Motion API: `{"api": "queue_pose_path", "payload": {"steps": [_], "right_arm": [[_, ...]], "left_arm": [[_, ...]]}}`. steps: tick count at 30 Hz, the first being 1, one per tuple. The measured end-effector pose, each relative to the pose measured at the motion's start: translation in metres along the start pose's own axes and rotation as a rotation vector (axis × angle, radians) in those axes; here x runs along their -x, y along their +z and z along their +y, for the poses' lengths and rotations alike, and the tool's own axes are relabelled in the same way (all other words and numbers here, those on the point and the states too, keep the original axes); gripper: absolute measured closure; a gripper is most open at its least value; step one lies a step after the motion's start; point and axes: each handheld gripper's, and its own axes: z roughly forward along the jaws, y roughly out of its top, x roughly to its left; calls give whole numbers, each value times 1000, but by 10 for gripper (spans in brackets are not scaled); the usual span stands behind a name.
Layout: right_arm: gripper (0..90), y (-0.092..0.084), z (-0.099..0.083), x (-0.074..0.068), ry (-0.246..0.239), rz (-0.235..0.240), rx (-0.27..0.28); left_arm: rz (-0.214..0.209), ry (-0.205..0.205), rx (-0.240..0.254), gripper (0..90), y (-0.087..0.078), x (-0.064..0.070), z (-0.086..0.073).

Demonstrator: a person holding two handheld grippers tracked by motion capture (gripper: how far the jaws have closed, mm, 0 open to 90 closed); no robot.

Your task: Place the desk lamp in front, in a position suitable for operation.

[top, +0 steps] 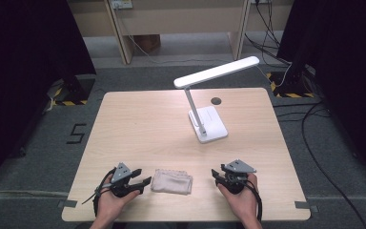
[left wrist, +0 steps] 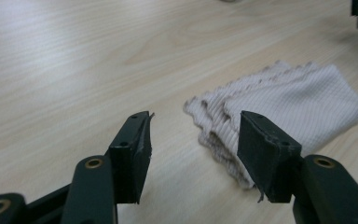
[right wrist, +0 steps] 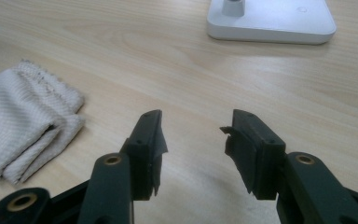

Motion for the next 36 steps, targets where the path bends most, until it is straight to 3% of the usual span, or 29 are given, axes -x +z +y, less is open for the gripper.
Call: {"api": "queue_pose_path", "payload": {"steps": [6,11,22,24,29,32,36], "right_arm": [[641,13,13,9,-5,-23,-31],[675,26,29,22,27,-63,-34],[715,43,59,41,22,-107,-26],[725,46,64,44,5,-128,-21],[737,57,77,58,38,-153,-20],[727,66,82,69,35,-182,-40],[711,71,82,75,30,-199,-62]], "left_arm": [[2,31,13,412,8,-2,20],[-19,74,9,402,22,-5,40],[-53,71,22,400,50,-3,76],[-59,80,26,400,55,-2,84],[-68,96,48,400,69,4,111],[-68,114,51,393,80,8,128],[-63,130,49,376,89,12,140]]}}
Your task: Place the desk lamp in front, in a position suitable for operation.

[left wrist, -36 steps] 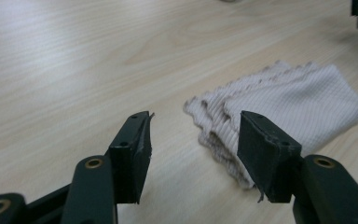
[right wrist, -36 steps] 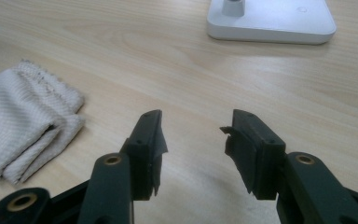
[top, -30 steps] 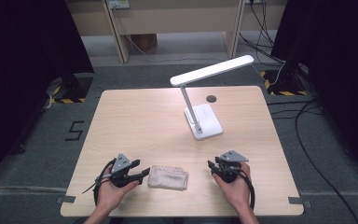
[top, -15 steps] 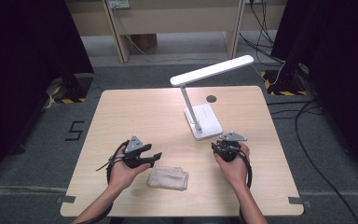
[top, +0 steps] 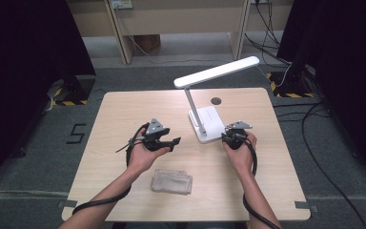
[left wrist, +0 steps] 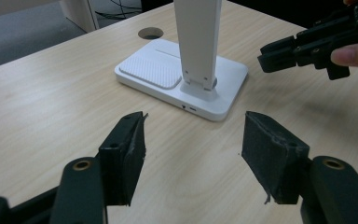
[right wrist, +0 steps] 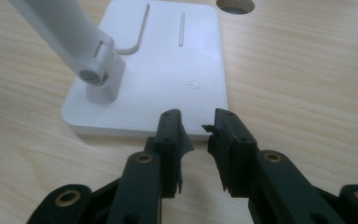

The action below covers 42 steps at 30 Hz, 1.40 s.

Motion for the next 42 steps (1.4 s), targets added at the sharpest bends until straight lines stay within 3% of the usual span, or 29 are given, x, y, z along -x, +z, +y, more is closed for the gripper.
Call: {"api": "queue_pose_path", "payload": {"steps": [10,18,29,33,36,42], "right_arm": [[651,17,-1,8,30,0,-29],[641,18,2,6,37,3,-26],[639,9,4,4,28,11,5],[638,7,5,5,28,12,11],[637,5,3,5,26,16,16],[637,4,0,6,30,15,11]], "left_arm": [[-10,-24,65,352,24,10,36],[42,-31,120,349,41,14,59],[96,-14,141,367,55,8,69],[99,-27,155,404,59,8,70],[95,-59,164,440,63,10,71],[107,-55,180,478,66,12,73]]}}
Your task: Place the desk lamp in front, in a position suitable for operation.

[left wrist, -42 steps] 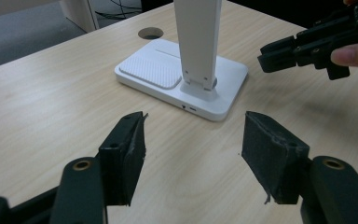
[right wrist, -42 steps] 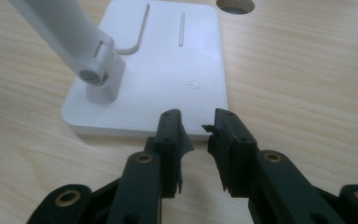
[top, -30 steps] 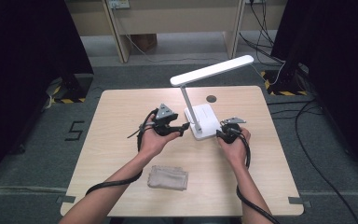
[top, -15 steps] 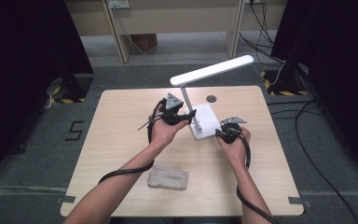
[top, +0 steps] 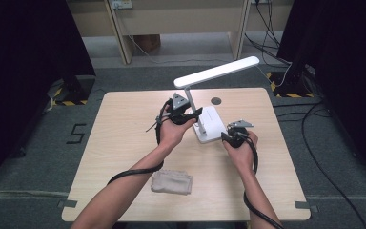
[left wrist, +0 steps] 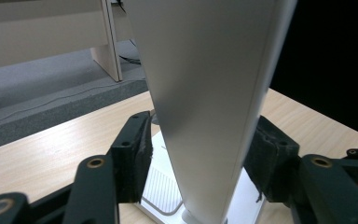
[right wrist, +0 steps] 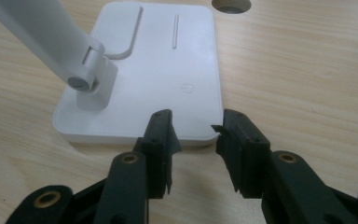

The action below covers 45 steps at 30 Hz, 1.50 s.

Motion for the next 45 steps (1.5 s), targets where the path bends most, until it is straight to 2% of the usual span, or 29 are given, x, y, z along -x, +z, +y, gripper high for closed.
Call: {"api": "queue_pose_path", "payload": {"steps": [5,9,19,21,26,35,37,39,43,44,45], "right_arm": [[635,-1,-2,1,-1,0,0],[633,-2,-3,1,4,0,0],[629,-4,-7,-1,-5,4,-7],[629,-4,-9,-4,0,12,-8],[628,-5,-10,-9,2,26,-11],[648,-11,-13,-24,4,73,-12],[692,-12,-16,-32,3,98,-31],[711,-13,-16,-34,0,107,-41],[776,-17,-22,-50,-24,158,-80],[791,-18,-26,-58,-28,179,-101],[791,-18,-26,-58,-28,179,-101]], "left_arm": [[1,11,4,516,3,3,-1],[8,-3,12,551,3,1,-1],[3,-13,-8,563,-9,-2,-3],[-7,-29,-3,568,-19,-5,-7],[-19,-39,-4,571,-32,-9,-11],[-65,-20,-28,573,-75,-17,-24],[-71,-13,-38,573,-89,-18,-28],[-70,-9,-38,573,-94,-19,-30],[-80,-8,-42,573,-111,-21,-36],[-89,-1,-47,573,-119,-24,-39],[-89,-1,-47,573,-119,-24,-39]]}}
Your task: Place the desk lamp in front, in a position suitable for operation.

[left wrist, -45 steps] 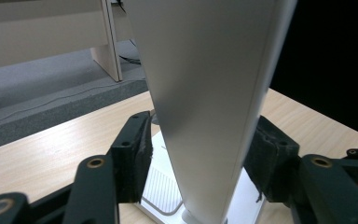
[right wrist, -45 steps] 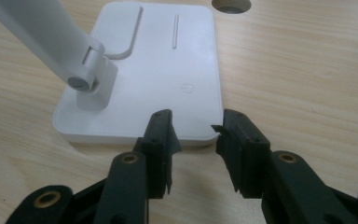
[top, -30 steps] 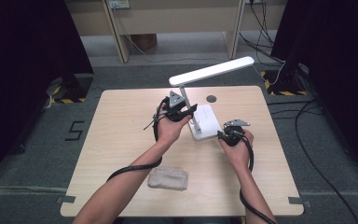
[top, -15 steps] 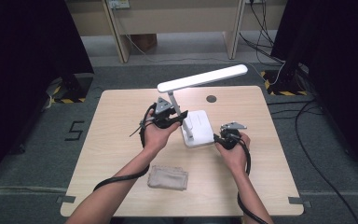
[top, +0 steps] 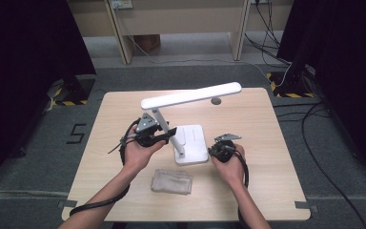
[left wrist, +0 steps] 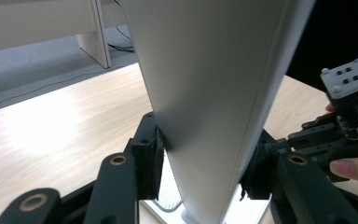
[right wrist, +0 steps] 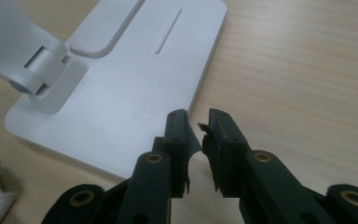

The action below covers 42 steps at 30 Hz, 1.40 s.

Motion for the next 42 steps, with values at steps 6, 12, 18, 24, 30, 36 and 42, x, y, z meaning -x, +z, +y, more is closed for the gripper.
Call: {"api": "queue_pose_path", "payload": {"steps": [6,12,18,24,30,36,42], "right_arm": [[798,1,-6,-19,-27,19,-24],[798,4,-6,-33,-64,18,-44],[804,6,-10,-39,-84,15,-69],[802,9,-14,-44,-104,16,-77],[800,9,-15,-50,-114,12,-78],[798,11,-15,-51,-123,5,-72],[795,14,-12,-51,-144,2,-67]], "left_arm": [[-13,3,-15,576,-21,-4,-7],[-5,1,-4,572,-28,-5,-11],[10,-11,6,574,-34,-8,-14],[28,-15,18,577,-49,-8,-24],[43,-4,20,630,-52,-8,-29],[56,7,25,645,-51,-7,-31],[71,18,21,647,-52,-7,-31]]}}
